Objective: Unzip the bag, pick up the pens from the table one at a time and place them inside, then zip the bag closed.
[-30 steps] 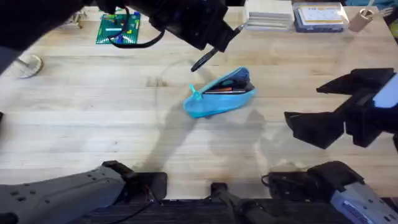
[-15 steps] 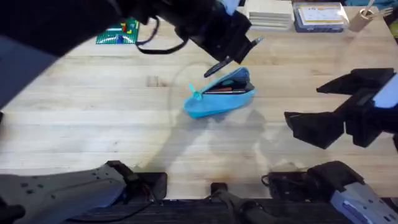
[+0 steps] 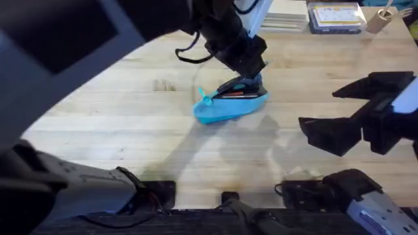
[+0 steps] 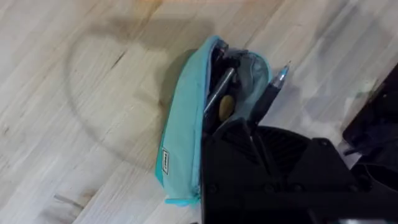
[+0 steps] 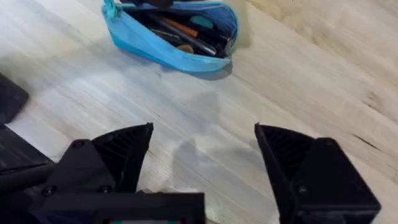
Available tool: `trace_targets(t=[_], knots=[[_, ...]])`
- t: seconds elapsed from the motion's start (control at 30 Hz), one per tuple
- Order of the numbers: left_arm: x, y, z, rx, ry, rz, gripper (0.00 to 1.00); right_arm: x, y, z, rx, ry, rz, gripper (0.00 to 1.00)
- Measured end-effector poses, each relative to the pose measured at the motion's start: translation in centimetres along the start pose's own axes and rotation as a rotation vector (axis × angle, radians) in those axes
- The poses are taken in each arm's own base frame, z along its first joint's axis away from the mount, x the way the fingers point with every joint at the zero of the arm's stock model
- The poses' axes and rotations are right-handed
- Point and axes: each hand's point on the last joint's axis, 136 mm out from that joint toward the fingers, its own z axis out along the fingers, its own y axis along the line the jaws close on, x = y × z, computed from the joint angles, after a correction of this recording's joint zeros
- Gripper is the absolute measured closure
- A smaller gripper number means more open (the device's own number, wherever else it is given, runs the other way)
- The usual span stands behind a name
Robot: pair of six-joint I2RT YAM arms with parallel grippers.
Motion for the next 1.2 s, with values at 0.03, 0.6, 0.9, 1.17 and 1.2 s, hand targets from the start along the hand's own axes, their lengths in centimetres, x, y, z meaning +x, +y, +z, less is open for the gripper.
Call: trace_targets(t=[0.03, 0.6, 0.9, 1.17, 1.2], knots=[[0.1, 0.1, 0.4, 0.001, 0.011, -0.003, 0.958, 0.0, 0.0, 0.0, 0.000, 0.000, 0.000, 0.003], [1.1, 0.9, 3.2, 0.008, 0.089, -0.026, 0.958, 0.0, 0.0, 0.0, 0.000, 0.000, 0.000, 0.003], [1.4, 1.1, 4.0, 0.010, 0.110, -0.032, 0.958, 0.0, 0.0, 0.0, 0.000, 0.000, 0.000, 0.003], [2.7, 1.7, 6.5, 0.017, 0.186, -0.055, 0.958, 0.0, 0.0, 0.0, 0.000, 0.000, 0.000, 0.004], [2.7, 1.7, 6.5, 0.017, 0.187, -0.055, 0.958, 0.0, 0.0, 0.0, 0.000, 0.000, 0.000, 0.004]])
